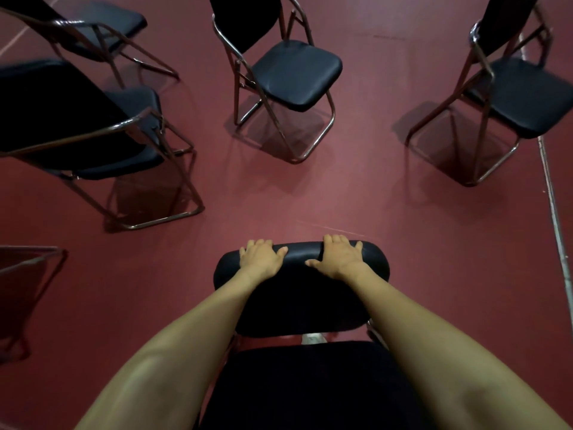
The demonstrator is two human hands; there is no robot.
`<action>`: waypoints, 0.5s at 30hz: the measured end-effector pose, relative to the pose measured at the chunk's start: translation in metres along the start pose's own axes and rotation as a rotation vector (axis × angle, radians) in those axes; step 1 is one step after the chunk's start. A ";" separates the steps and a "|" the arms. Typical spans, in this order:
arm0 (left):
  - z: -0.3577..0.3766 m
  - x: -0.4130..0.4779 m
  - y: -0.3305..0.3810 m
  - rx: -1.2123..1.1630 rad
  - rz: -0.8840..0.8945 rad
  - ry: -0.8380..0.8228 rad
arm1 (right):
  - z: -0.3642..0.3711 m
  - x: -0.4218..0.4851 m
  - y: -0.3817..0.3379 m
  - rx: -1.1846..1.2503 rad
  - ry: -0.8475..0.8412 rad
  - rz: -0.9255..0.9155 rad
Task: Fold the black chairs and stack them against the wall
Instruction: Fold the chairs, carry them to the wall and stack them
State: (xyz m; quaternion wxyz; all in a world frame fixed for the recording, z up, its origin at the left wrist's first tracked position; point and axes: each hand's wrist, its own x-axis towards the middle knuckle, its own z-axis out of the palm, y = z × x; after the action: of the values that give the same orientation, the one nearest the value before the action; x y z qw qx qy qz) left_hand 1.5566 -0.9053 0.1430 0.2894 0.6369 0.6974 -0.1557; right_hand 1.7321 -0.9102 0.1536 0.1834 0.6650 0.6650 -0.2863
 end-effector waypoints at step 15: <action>0.021 -0.081 -0.002 -0.083 -0.086 -0.015 | 0.014 -0.070 0.002 -0.145 0.000 -0.096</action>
State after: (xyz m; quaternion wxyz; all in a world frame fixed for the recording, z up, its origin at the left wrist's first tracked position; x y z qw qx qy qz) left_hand 1.5610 -0.9827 0.1756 0.3140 0.5925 0.7278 -0.1438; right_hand 1.7354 -0.9732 0.1865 0.2169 0.6174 0.7151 -0.2458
